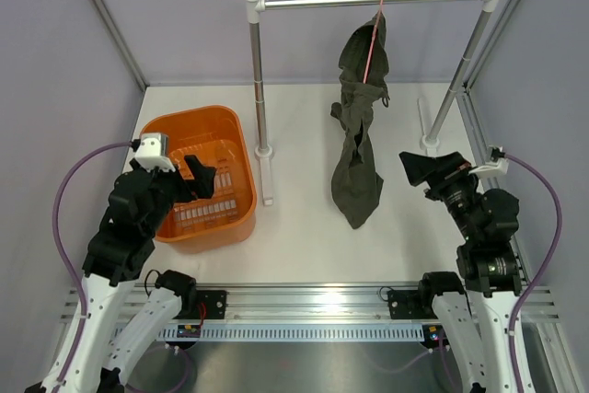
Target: Remove the shorts from the hanger
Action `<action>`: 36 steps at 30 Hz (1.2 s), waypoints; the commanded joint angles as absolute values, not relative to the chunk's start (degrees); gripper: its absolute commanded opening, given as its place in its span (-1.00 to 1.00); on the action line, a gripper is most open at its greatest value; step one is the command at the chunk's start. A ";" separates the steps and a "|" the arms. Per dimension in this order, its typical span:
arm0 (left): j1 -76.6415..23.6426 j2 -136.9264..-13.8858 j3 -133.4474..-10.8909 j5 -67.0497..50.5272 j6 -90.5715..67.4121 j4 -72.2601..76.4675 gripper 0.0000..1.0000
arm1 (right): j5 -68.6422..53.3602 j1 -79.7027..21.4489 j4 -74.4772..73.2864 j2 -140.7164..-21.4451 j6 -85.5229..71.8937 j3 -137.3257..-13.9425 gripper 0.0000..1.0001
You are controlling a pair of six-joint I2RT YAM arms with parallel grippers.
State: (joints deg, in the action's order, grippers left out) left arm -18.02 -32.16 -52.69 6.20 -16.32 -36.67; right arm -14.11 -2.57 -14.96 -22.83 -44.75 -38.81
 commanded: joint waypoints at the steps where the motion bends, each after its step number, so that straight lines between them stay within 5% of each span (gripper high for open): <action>1: -18.28 -33.57 -52.65 5.80 -16.17 -33.14 0.98 | -12.22 -2.37 -14.49 -27.93 -40.79 -48.66 0.99; 7: -18.28 -31.65 -52.56 7.29 -15.21 -33.66 0.98 | -15.29 -2.29 -17.75 -47.18 -35.68 -70.20 0.98; 13: -18.28 -32.17 -52.38 5.63 -15.82 -33.40 0.98 | -12.06 -4.56 -21.96 -62.12 -32.09 -87.25 0.74; 24: -18.28 -31.12 -52.29 5.19 -15.73 -33.31 0.98 | 23.01 -27.49 -31.55 -84.10 -14.51 -113.72 0.66; 36: -18.28 -31.20 -52.29 4.39 -15.47 -33.13 0.98 | 41.83 -32.96 -26.98 -97.46 -2.82 -122.33 0.56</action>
State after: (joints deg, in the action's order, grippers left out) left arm -18.06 -31.44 -52.34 5.76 -16.25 -36.32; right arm 34.63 -32.75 -29.74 -95.33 -7.27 -118.13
